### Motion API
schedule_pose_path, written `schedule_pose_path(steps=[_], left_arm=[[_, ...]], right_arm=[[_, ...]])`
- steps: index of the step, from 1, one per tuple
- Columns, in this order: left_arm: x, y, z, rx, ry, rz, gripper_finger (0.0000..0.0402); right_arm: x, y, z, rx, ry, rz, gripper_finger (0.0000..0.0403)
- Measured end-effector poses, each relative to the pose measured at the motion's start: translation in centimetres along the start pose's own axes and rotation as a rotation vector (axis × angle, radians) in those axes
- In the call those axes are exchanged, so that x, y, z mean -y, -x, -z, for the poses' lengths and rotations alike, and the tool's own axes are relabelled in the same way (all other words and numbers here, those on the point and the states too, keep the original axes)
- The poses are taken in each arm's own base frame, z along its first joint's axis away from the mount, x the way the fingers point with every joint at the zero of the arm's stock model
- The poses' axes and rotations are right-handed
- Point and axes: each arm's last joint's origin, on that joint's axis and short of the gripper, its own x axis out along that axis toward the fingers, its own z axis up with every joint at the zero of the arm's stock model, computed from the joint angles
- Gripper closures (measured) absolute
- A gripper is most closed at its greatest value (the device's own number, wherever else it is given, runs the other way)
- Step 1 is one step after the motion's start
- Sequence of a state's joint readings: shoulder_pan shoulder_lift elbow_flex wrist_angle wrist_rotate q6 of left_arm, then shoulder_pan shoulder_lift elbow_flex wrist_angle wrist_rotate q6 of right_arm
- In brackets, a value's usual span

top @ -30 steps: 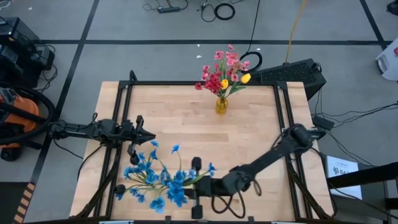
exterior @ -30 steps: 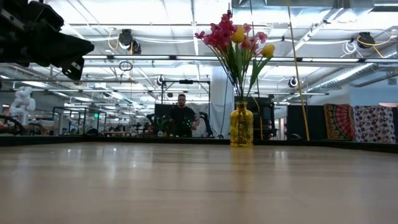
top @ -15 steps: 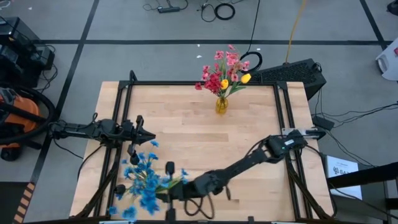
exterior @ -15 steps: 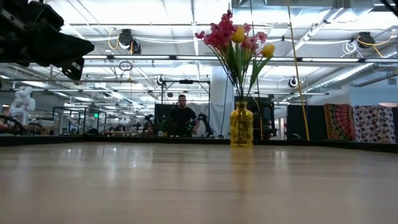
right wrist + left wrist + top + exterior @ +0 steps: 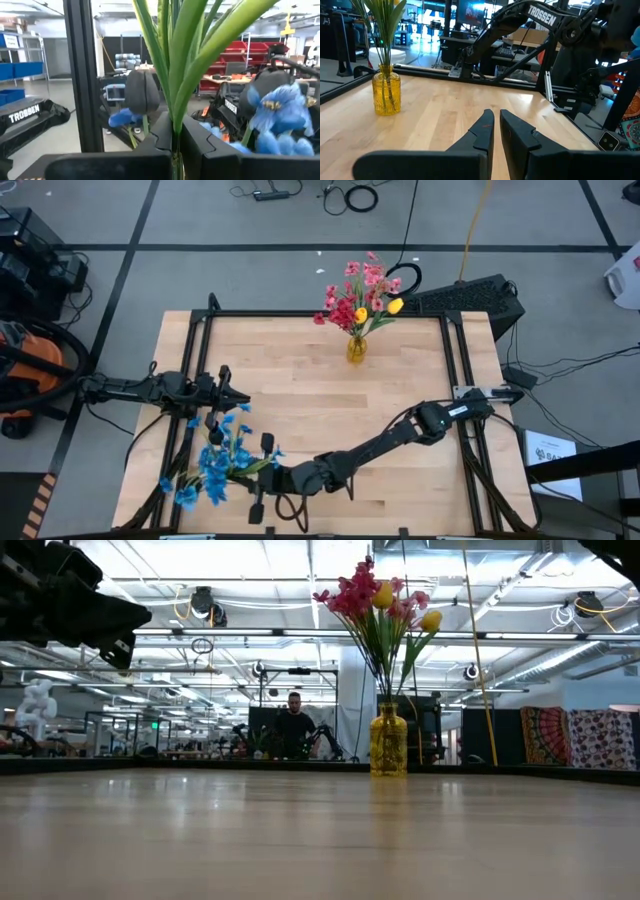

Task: Sort flowers into vase by color
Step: Put the blue flowers into the transparent vase

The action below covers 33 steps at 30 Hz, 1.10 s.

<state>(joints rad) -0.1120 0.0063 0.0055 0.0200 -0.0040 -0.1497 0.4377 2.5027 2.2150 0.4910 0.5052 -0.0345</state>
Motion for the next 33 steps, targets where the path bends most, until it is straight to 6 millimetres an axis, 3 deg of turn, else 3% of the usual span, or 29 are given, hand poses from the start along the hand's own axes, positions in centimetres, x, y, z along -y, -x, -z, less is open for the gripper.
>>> schedule_pose_path(steps=[10, 16, 23, 33], left_arm=[[0.0, 0.0, 0.0, 0.0, 0.0, 0.0, 0.0366], [0.0, 0.0, 0.0, 0.0, 0.0, 0.0, 0.0366], [0.0, 0.0, 0.0, 0.0, 0.0, 0.0, 0.0366], [0.0, 0.0, 0.0, -0.001, 0.0, 0.0, 0.0366]], right_arm=[[0.5, -0.3, 1.2, -0.08, -0.056, 0.011, 0.04], [-0.2, -0.1, 3.9, -0.126, -0.072, -0.001, 0.04], [-0.1, -0.1, 5.7, -0.172, -0.072, 0.006, 0.0396], [0.2, 0.1, 7.1, -0.313, -0.058, 0.024, 0.0355]])
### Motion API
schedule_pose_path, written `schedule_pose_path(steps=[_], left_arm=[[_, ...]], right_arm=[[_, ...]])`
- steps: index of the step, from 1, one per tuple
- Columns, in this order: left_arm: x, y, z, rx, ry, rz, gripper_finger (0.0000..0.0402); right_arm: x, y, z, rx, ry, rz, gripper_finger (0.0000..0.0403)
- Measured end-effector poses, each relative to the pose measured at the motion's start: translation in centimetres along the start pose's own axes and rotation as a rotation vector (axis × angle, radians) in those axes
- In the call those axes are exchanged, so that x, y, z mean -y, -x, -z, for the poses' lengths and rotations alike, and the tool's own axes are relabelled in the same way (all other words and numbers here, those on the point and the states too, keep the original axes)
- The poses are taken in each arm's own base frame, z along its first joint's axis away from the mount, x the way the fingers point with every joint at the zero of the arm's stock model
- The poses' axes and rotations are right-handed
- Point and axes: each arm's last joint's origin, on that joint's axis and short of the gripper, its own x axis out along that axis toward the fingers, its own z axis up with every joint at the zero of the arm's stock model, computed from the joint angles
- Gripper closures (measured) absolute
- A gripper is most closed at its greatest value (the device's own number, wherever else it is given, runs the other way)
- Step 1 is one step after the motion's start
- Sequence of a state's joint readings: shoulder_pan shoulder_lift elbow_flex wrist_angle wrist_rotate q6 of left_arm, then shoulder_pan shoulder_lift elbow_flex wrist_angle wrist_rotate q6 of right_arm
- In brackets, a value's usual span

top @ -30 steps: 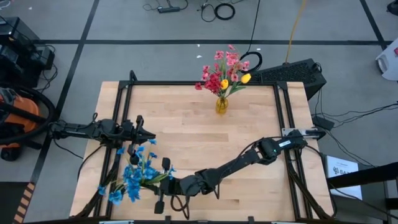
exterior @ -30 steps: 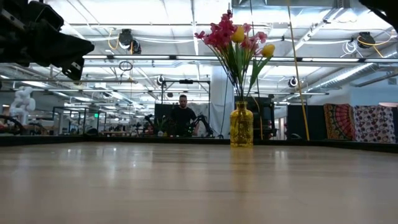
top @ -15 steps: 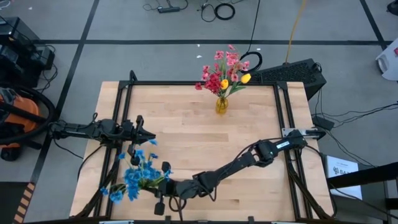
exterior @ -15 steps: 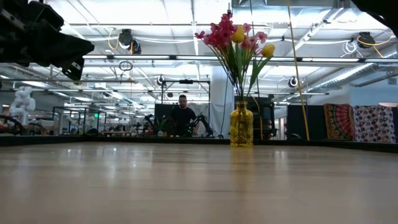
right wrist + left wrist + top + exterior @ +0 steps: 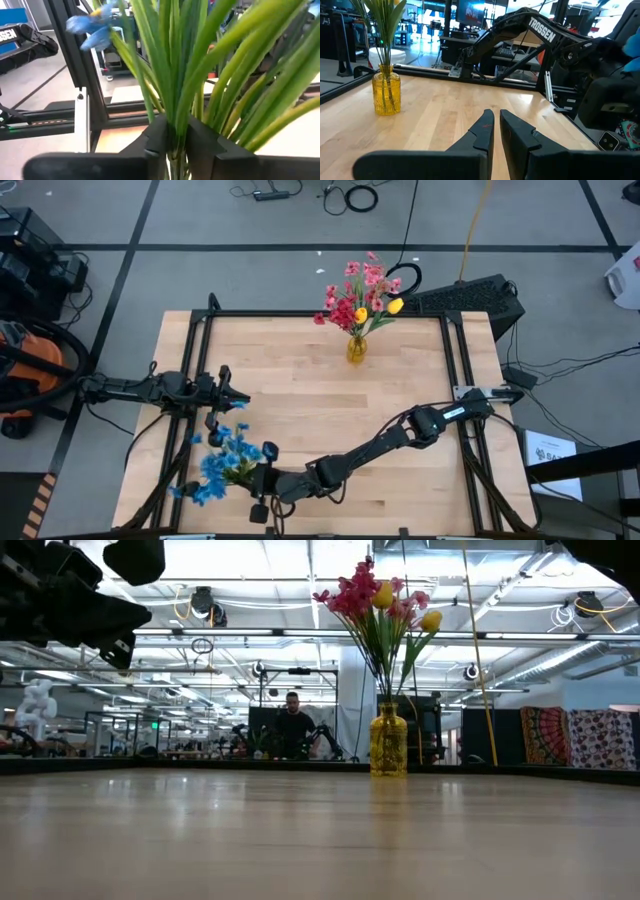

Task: Sort flowers into vase by color
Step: Put the blue flowers into the transparent vase

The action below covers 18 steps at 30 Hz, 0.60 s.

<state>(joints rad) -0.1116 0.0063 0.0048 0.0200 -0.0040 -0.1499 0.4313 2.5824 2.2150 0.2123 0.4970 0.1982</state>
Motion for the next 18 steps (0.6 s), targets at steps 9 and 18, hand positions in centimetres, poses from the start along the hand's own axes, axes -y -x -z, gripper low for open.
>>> schedule_pose_path(steps=[9, 18], left_arm=[[0.0, 0.0, 0.0, 0.0, 0.0, 0.0, 0.0366], [0.0, 0.0, 0.0, 0.0, 0.0, 0.0, 0.0366]], right_arm=[[0.0, 0.1, -0.3, -0.007, -0.01, -0.001, 0.0296], [0.2, 2.2, -4.0, -0.115, 0.09, 0.012, 0.0243]])
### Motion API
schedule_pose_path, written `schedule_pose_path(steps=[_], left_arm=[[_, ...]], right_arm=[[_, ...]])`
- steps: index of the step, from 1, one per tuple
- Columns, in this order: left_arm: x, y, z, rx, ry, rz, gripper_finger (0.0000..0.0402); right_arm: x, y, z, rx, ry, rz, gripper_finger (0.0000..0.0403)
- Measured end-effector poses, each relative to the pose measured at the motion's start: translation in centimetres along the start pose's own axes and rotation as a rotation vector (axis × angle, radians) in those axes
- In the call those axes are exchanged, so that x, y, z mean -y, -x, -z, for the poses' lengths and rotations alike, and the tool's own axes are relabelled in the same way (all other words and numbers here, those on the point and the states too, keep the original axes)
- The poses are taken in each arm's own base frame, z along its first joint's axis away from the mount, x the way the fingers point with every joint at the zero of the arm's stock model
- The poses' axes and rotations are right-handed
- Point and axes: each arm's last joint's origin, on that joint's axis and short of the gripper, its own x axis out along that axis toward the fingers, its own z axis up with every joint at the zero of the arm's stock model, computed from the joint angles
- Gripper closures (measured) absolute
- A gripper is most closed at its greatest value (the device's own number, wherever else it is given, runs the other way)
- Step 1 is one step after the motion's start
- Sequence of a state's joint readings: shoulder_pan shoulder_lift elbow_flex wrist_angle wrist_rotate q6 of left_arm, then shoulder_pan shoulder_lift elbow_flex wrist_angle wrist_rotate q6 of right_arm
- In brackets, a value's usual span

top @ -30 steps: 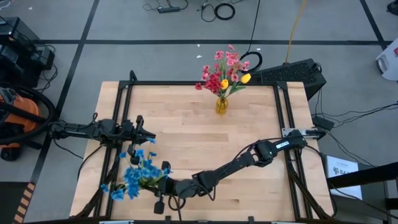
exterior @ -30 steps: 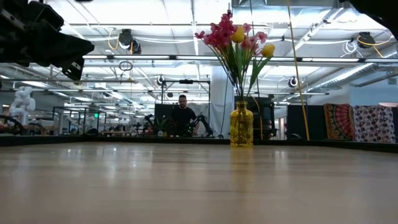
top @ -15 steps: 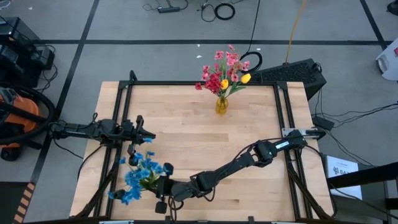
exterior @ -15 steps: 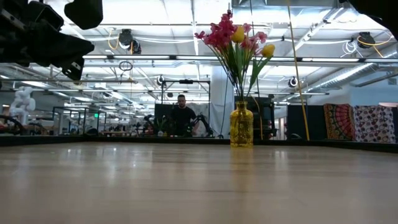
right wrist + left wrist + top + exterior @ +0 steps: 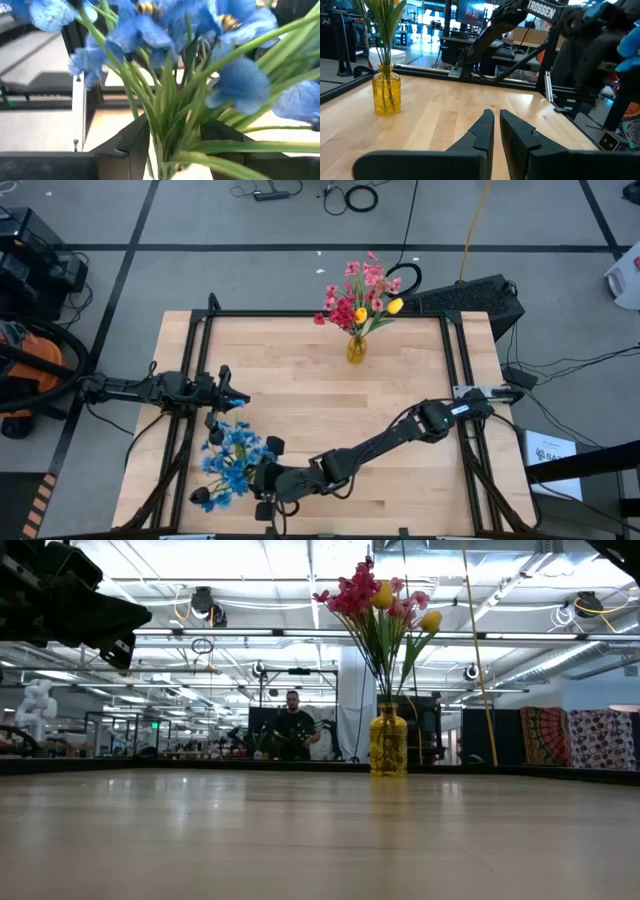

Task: Sort flowers into vase by color
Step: Put the blue flowers into the transparent vase, then return to Home Position

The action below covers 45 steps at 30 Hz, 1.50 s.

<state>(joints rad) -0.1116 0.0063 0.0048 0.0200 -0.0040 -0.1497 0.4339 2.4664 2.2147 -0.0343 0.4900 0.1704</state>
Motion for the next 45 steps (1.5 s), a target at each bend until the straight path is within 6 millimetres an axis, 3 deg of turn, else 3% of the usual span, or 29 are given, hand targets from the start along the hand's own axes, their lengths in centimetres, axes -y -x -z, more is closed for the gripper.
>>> schedule_pose_path(steps=[17, 23, 29, 39, 45], left_arm=[[0.0, 0.0, 0.0, 0.0, 0.0, 0.0, 0.0366], [0.0, 0.0, 0.0, 0.0, 0.0, 0.0, 0.0366], [0.0, 0.0, 0.0, 0.0, 0.0, 0.0, 0.0366], [0.0, 0.0, 0.0, 0.0, 0.0, 0.0, 0.0366], [0.0, 0.0, 0.0, 0.0, 0.0, 0.0, 0.0366]], right_arm=[[0.2, 4.7, -1.3, -0.323, 0.155, 0.005, 0.0232], [0.7, 5.6, 0.4, -0.509, 0.247, 0.041, 0.0232], [2.3, 7.6, 2.7, -0.794, 0.184, 0.208, 0.0238], [4.3, 9.5, 3.7, -1.077, 0.417, 0.224, 0.028], [8.1, 9.2, 6.2, -1.208, 0.472, 0.211, 0.0301]])
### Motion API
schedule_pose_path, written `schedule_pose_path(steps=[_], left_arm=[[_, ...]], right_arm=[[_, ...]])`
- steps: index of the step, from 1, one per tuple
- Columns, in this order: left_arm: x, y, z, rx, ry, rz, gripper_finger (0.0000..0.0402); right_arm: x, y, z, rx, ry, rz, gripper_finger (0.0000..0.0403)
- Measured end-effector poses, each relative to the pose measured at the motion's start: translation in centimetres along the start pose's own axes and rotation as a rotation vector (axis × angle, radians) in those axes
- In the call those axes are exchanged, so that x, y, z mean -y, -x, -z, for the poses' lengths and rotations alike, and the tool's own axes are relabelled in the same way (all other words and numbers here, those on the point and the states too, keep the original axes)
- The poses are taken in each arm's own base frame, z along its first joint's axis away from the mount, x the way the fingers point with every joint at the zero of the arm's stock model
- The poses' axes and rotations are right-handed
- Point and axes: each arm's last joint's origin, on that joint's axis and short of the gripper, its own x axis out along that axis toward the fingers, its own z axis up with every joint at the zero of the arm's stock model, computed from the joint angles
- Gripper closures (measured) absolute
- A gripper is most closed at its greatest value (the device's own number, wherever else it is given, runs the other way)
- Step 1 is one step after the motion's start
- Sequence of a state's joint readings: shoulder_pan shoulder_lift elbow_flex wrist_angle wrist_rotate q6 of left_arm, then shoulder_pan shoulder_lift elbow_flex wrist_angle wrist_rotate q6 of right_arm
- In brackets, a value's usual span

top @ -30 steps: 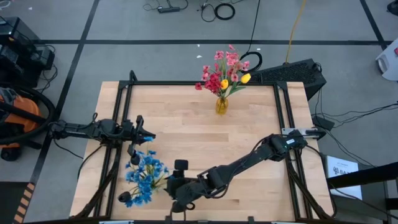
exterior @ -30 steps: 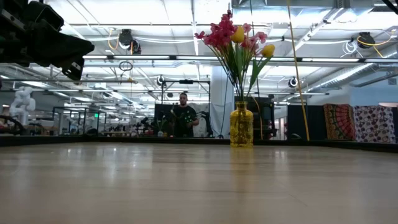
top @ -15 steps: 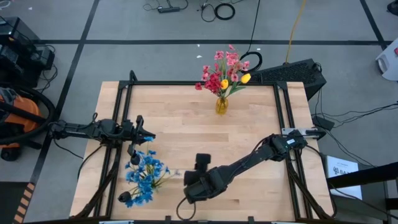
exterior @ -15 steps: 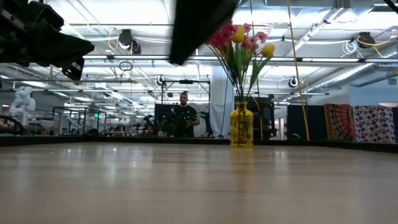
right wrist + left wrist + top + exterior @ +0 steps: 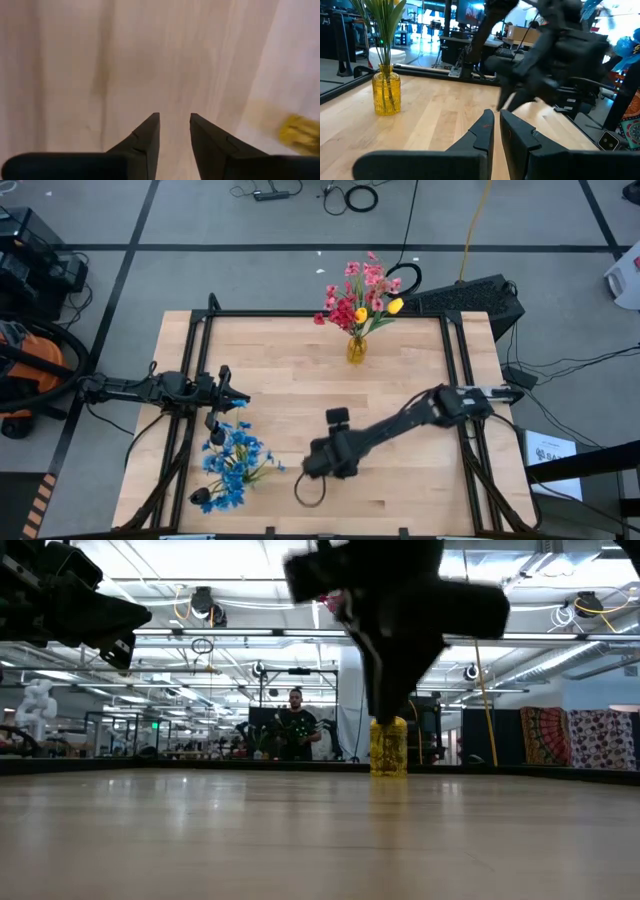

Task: Sort flowers into vase by color
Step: Return to Home Position

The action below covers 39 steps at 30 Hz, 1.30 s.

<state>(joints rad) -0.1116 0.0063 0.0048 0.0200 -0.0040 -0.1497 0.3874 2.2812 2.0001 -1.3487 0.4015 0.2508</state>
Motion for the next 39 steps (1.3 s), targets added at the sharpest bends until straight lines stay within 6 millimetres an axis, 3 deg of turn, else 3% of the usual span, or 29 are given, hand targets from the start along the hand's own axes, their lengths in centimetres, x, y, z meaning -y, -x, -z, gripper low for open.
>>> schedule_pose_path(steps=[3, 7, 13, 17, 22, 30, 39], left_arm=[[0.0, 0.0, 0.0, 0.0, 0.0, 0.0, 0.0366], [0.0, 0.0, 0.0, 0.0, 0.0, 0.0, 0.0366], [0.0, 0.0, 0.0, 0.0, 0.0, 0.0, 0.0366], [0.0, 0.0, 0.0, 0.0, 0.0, 0.0, 0.0366], [0.0, 0.0, 0.0, 0.0, 0.0, 0.0, 0.0366], [0.0, 0.0, 0.0, 0.0, 0.0, 0.0, 0.0366], [0.0, 0.0, 0.0, 0.0, 0.0, 0.0, 0.0366]], right_arm=[[1.9, -2.0, 2.4, -0.006, -0.029, -0.072, 0.0313], [4.9, -4.3, 7.6, 0.063, -0.154, -0.117, 0.0327], [9.3, -4.7, 15.1, 0.547, -0.483, -0.214, 0.0351], [10.6, -5.0, 19.7, 0.901, -0.609, -0.197, 0.0368], [9.9, -6.7, 24.5, 1.048, -0.597, -0.23, 0.0392], [8.3, -7.6, 28.6, 1.248, -0.397, -0.388, 0.0402], [8.8, -6.2, 29.7, 1.457, -0.404, -0.296, 0.0403]])
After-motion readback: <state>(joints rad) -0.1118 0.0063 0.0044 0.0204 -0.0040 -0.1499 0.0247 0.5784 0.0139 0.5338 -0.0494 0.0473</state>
